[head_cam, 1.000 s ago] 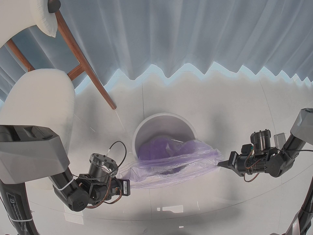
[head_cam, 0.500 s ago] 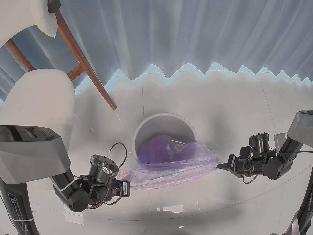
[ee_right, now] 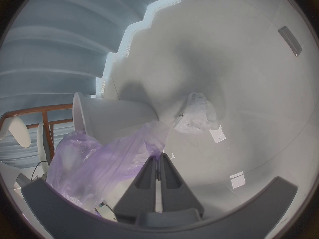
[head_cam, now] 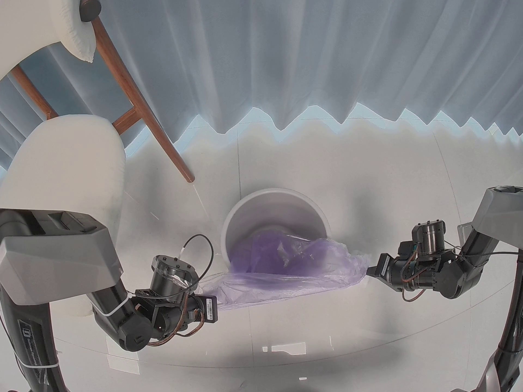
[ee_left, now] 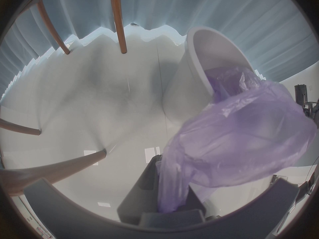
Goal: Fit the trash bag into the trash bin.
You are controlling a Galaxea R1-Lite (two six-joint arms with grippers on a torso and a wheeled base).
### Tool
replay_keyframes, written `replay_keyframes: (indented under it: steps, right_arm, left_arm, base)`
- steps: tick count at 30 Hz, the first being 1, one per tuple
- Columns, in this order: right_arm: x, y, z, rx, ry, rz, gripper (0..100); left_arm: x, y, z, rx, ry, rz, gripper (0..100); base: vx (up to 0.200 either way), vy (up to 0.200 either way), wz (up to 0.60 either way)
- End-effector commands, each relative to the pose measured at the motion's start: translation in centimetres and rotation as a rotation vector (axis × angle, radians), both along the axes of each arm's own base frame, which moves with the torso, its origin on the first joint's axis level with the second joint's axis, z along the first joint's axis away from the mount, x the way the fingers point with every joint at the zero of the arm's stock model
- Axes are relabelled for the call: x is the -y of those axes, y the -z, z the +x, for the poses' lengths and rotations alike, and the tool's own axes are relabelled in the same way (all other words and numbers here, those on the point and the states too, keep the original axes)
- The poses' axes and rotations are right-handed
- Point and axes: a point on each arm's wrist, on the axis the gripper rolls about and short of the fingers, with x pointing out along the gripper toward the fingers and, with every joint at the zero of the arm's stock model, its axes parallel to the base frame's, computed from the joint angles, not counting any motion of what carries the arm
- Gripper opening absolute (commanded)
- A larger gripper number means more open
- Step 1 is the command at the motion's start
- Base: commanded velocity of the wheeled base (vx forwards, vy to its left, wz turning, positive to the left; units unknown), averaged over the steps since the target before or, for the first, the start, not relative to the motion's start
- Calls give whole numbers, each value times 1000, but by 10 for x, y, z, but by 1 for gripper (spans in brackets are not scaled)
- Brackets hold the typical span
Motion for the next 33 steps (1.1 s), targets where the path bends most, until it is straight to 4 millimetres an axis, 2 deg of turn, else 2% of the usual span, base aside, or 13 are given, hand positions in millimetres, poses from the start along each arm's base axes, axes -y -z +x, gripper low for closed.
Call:
replay_keyframes:
  steps: [1, 4, 5, 6, 7, 9, 13, 18, 20, 24, 29, 31, 33]
  right_arm:
    - [-1, -1, 5, 15, 7, -4, 0]
    - [-1, -3, 2, 21, 3, -8, 0]
    - [-1, -5, 1, 22, 1, -8, 100]
    - [-2, -7, 0, 26, -1, -6, 100]
    - [-2, -9, -1, 28, 0, -2, 100]
    - [-3, -13, -1, 36, 4, 5, 100]
    - [-7, -30, -16, 58, -9, 23, 100]
    - [-6, -57, -54, 90, -46, 34, 100]
    - [-4, -61, -65, 90, -57, 41, 100]
    - [0, -66, -78, 109, -67, 33, 100]
    - [3, -75, -83, 148, -67, 33, 100]
    - [4, -96, -96, 226, -75, 51, 100]
    - [6, -109, -100, 274, -75, 65, 100]
  left_arm:
    - [0, 0, 0, 16, 5, -3, 0]
    - [1, -3, 0, 39, 16, -1, 0]
    - [1, -3, -1, 41, 23, 5, 0]
    - [0, -3, -2, 40, 26, 10, 0]
    - [0, -2, -3, 37, 27, 12, 100]
    - [0, -3, -4, 43, 29, 8, 100]
    - [-2, -9, -9, 98, 35, -21, 100]
    - [-9, -22, -31, 189, 75, -43, 100]
    - [-13, -24, -37, 227, 95, -31, 100]
    - [-16, -28, -45, 315, 127, -38, 100]
    - [-14, -34, -46, 375, 143, -63, 100]
    - [-4, -49, -54, 427, 179, -94, 100]
    - [-2, -62, -57, 471, 181, -120, 100]
  base:
    - [0, 0, 0]
    - [0, 0, 0]
    - [0, 0, 0]
    - [0, 0, 0]
    - [0, 0, 0]
    - [0, 0, 0]
    - [0, 0, 0]
    - [0, 0, 0]
    - [0, 0, 0]
    - [0, 0, 0]
    - [0, 0, 0]
    - [0, 0, 0]
    - [0, 0, 0]
